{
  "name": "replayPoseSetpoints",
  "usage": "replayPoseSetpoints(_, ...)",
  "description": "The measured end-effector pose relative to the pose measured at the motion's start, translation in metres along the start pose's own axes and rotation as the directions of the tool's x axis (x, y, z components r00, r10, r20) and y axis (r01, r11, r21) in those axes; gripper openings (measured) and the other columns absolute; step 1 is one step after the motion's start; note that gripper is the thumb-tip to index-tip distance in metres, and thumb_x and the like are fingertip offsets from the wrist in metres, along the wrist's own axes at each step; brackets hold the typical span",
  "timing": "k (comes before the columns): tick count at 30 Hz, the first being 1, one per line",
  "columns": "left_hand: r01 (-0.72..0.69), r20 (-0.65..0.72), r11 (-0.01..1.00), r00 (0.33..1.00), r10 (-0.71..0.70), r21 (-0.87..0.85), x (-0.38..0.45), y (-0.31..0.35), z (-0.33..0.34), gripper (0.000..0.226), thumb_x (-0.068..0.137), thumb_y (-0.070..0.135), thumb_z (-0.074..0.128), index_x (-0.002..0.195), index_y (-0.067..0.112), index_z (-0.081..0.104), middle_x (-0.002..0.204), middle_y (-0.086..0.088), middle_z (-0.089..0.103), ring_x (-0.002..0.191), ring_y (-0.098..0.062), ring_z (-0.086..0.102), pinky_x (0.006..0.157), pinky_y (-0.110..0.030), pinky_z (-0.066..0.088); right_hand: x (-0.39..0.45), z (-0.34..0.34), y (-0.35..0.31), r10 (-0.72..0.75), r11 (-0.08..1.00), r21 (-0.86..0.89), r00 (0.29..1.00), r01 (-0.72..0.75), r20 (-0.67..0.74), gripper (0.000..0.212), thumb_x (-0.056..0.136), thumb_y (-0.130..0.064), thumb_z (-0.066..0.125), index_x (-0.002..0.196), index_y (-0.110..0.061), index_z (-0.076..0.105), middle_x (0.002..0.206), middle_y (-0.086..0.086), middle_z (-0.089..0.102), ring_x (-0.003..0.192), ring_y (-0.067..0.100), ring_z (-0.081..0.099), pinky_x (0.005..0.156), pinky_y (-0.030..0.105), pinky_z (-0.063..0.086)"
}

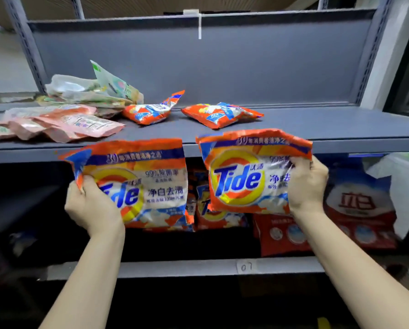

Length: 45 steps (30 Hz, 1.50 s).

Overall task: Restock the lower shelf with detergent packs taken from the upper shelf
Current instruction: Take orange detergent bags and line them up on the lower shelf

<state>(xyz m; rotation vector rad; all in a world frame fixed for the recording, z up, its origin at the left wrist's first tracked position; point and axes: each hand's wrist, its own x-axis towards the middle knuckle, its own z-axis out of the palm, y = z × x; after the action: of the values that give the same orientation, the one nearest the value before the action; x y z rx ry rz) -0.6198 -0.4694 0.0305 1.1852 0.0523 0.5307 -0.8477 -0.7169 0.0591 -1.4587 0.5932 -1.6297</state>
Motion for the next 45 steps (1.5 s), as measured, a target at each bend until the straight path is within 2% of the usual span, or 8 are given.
replayPoseSetpoints(10, 0.189, 0.12, 0.975, 0.972, -0.203, 0.119, -0.018, -0.091, -0.004, 0.027, 0.09, 0.026, 0.052, 0.064, 0.023, 0.057, 0.062, 0.006, 0.052, 0.059, -0.013, 0.048, 0.06, -0.032, 0.041, -0.021, 0.016, 0.085, 0.402, 0.873, -0.31, 0.915, -0.378, 0.017, 0.03, 0.082, -0.027, 0.038, 0.056, -0.013, 0.038, 0.055, 0.004, 0.041, 0.057, 0.022, 0.035, 0.054, 0.035, 0.026)
replayPoseSetpoints(14, 0.341, 0.102, 0.92, 0.925, -0.365, 0.195, -0.008, -0.134, 0.005, 0.015, 0.095, 0.025, 0.054, 0.102, 0.015, 0.062, 0.089, -0.001, 0.06, 0.082, -0.021, 0.054, 0.074, -0.035, 0.045, -0.023, 0.028, 0.122, 0.61, 0.769, -0.174, 0.788, -0.615, -0.085, 0.02, 0.097, -0.012, 0.04, 0.089, 0.001, 0.053, 0.088, 0.015, 0.051, 0.067, 0.025, 0.046, 0.062, 0.033, 0.034)
replayPoseSetpoints(21, 0.404, 0.183, 0.887, 0.877, -0.445, 0.222, 0.003, -0.189, 0.023, 0.034, 0.097, 0.021, 0.056, 0.124, 0.002, 0.059, 0.118, -0.021, 0.063, 0.103, -0.034, 0.062, 0.093, -0.047, 0.049, -0.024, 0.053, 0.166, 0.666, 0.742, -0.112, 0.746, -0.662, 0.003, 0.015, 0.099, -0.019, 0.045, 0.107, -0.011, 0.055, 0.089, 0.003, 0.056, 0.094, 0.024, 0.052, 0.077, 0.034, 0.04)
replayPoseSetpoints(27, 0.382, 0.249, 0.905, 0.873, -0.42, 0.188, 0.009, -0.213, 0.034, 0.019, 0.1, 0.023, 0.05, 0.114, 0.015, 0.058, 0.104, -0.012, 0.062, 0.068, -0.009, 0.064, 0.054, -0.024, 0.056, -0.037, 0.066, 0.19, 0.635, 0.772, -0.009, 0.772, -0.635, -0.026, 0.026, 0.094, -0.006, 0.038, 0.09, -0.011, 0.063, 0.075, -0.002, 0.07, 0.074, 0.016, 0.064, 0.052, 0.019, 0.05)
replayPoseSetpoints(30, 0.309, 0.292, 0.923, 0.883, -0.368, 0.229, 0.013, -0.221, 0.038, 0.022, 0.101, 0.026, 0.046, 0.119, 0.017, 0.055, 0.112, -0.016, 0.06, 0.083, -0.022, 0.064, 0.064, -0.026, 0.058, -0.043, 0.074, 0.203, 0.638, 0.768, -0.007, 0.766, -0.64, -0.075, 0.032, 0.098, -0.025, 0.039, 0.116, -0.008, 0.059, 0.104, 0.009, 0.066, 0.095, 0.027, 0.063, 0.077, 0.036, 0.054)
replayPoseSetpoints(35, 0.165, 0.238, 0.839, 0.914, -0.327, 0.519, 0.011, -0.23, 0.028, 0.048, 0.099, 0.025, 0.048, 0.142, 0.009, 0.035, 0.138, -0.022, 0.043, 0.122, -0.04, 0.048, 0.099, -0.053, 0.042, -0.05, 0.082, 0.216, 0.508, 0.826, -0.395, 0.834, -0.401, 0.215, 0.012, 0.098, -0.023, 0.049, 0.107, -0.017, 0.056, 0.093, -0.001, 0.067, 0.09, 0.018, 0.066, 0.075, 0.034, 0.055)
replayPoseSetpoints(40, -0.166, 0.376, 0.618, 0.898, -0.228, 0.769, -0.015, -0.219, 0.01, 0.081, 0.084, 0.03, 0.072, 0.145, -0.002, 0.031, 0.146, -0.032, 0.029, 0.132, -0.049, 0.031, 0.102, -0.061, 0.032, -0.051, 0.076, 0.205, 0.271, 0.813, -0.582, 0.898, -0.021, 0.346, 0.07, 0.083, -0.017, 0.07, 0.142, -0.009, 0.032, 0.139, 0.01, 0.041, 0.124, 0.019, 0.04, 0.102, 0.035, 0.038)
replayPoseSetpoints(45, -0.648, 0.767, 0.458, 0.629, -0.131, 0.609, -0.051, -0.21, -0.011, 0.103, 0.075, 0.084, 0.025, 0.143, 0.009, 0.043, 0.15, -0.026, 0.031, 0.135, -0.051, 0.029, 0.099, -0.069, 0.032, -0.09, 0.059, 0.192, 0.059, 0.454, -0.796, 0.879, 0.399, 0.474, 0.062, 0.071, -0.037, 0.079, 0.121, -0.007, 0.058, 0.12, 0.019, 0.06, 0.106, 0.041, 0.057, 0.08, 0.05, 0.05)
